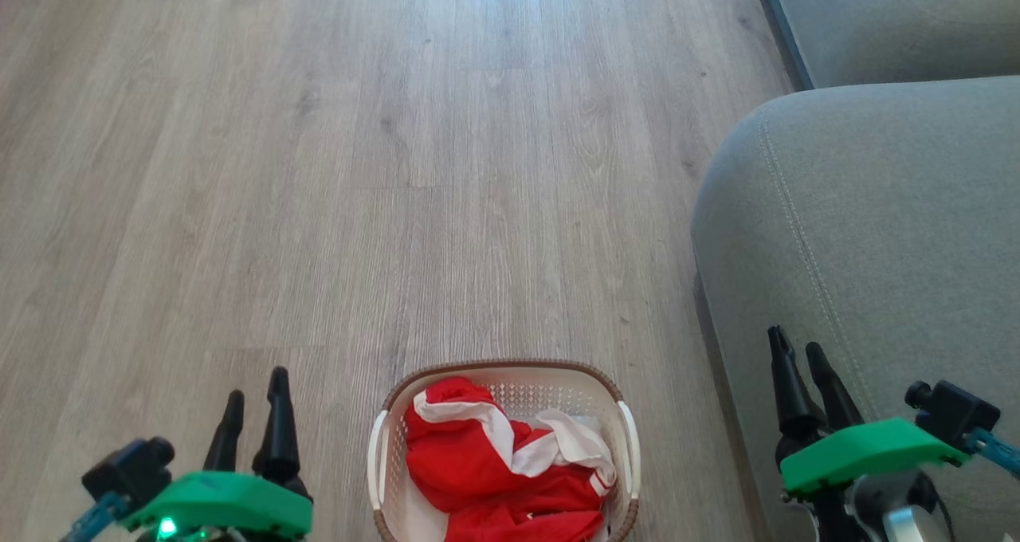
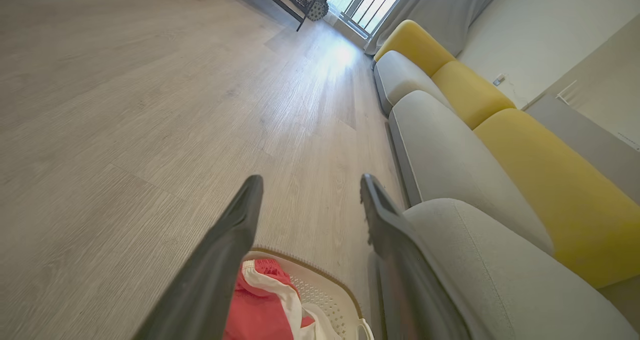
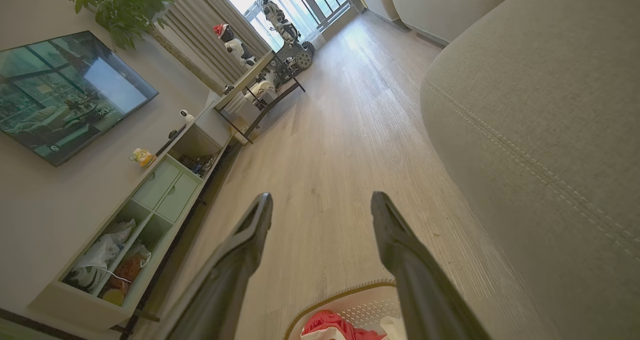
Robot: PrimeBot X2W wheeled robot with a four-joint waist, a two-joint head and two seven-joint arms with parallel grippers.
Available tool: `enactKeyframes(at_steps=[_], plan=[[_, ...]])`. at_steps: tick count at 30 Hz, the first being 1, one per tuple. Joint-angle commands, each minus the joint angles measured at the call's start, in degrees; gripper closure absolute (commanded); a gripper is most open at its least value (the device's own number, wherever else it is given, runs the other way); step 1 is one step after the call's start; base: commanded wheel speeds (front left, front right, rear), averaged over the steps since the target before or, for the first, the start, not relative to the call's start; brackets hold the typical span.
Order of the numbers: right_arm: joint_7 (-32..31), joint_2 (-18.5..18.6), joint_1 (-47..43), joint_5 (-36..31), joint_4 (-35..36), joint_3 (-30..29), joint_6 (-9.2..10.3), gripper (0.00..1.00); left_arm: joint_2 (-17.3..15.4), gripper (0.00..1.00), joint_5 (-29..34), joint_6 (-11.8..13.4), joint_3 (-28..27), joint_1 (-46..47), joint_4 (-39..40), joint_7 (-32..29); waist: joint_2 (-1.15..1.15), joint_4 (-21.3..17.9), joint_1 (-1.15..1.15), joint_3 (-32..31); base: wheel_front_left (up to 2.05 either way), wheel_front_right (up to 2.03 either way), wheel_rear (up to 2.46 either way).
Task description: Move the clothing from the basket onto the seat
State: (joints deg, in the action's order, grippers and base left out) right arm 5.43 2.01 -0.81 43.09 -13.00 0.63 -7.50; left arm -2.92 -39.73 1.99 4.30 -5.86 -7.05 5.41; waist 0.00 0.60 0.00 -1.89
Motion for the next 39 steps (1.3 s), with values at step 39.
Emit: enactKeyframes(at_steps=[39], plan=[[7.4, 0.8, -0.2, -29.3, 4.8, 4.4, 0.01, 0.00, -1.9, 0.00, 28.9, 5.3, 2.9, -1.9, 4.6, 7.4, 0.00, 0.4, 0.00, -0.3, 0.00, 0.00, 0.00]])
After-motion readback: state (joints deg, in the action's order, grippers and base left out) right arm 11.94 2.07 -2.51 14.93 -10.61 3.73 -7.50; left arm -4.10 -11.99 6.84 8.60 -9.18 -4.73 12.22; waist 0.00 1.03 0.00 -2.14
